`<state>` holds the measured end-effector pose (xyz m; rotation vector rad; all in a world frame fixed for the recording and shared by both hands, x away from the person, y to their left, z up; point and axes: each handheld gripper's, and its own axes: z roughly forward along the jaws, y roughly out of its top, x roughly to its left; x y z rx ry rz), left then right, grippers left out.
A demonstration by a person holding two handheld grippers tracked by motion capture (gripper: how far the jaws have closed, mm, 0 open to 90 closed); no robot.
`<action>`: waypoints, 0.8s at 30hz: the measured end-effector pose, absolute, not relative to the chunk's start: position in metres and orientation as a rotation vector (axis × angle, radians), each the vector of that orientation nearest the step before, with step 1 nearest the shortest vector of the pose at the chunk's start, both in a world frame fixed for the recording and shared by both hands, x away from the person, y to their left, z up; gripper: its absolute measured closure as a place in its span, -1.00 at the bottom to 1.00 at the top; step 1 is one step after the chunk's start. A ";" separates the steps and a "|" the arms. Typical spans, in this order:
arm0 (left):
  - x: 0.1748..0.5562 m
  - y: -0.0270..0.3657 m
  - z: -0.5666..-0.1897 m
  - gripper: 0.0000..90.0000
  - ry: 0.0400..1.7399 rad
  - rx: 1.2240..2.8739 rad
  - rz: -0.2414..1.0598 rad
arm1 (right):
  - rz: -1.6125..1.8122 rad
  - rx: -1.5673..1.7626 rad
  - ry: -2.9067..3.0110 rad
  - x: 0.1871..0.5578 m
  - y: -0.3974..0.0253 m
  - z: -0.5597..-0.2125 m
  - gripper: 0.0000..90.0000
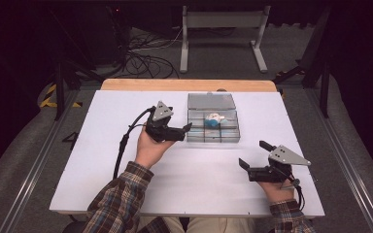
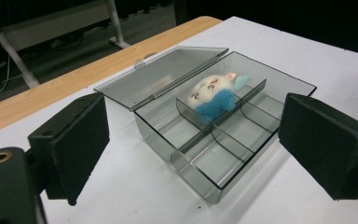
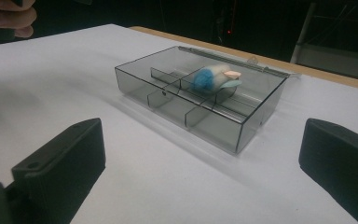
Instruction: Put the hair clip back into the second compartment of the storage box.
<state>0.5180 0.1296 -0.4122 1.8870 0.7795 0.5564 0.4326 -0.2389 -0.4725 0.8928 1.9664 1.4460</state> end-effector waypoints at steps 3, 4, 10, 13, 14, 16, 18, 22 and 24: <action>0.514 0.133 -0.413 -0.80 0.776 1.879 0.562 | 1.449 0.895 1.964 0.433 -0.239 -0.473 -0.97; 0.513 0.134 -0.413 -0.80 0.775 1.881 0.564 | 1.452 0.894 1.963 0.433 -0.239 -0.473 -0.98; 0.505 0.137 -0.415 -0.81 0.762 1.869 0.564 | 1.452 0.895 1.963 0.433 -0.239 -0.473 -0.98; 0.500 0.140 -0.417 -0.81 0.761 1.859 0.570 | 1.458 0.894 1.959 0.432 -0.239 -0.472 -0.98; 0.499 0.141 -0.416 -0.81 0.758 1.859 0.571 | 1.459 0.893 1.959 0.432 -0.239 -0.472 -0.98; 0.497 0.144 -0.416 -0.81 0.758 1.845 0.579 | 1.458 0.892 1.961 0.432 -0.239 -0.473 -0.98; 0.494 0.146 -0.415 -0.81 0.757 1.836 0.580 | 1.455 0.892 1.963 0.432 -0.239 -0.473 -0.98; 0.489 0.151 -0.414 -0.83 0.753 1.827 0.588 | 1.461 0.889 1.959 0.432 -0.239 -0.473 -0.99; 0.486 0.155 -0.414 -0.83 0.758 1.817 0.593 | 1.461 0.891 1.958 0.432 -0.239 -0.473 -0.99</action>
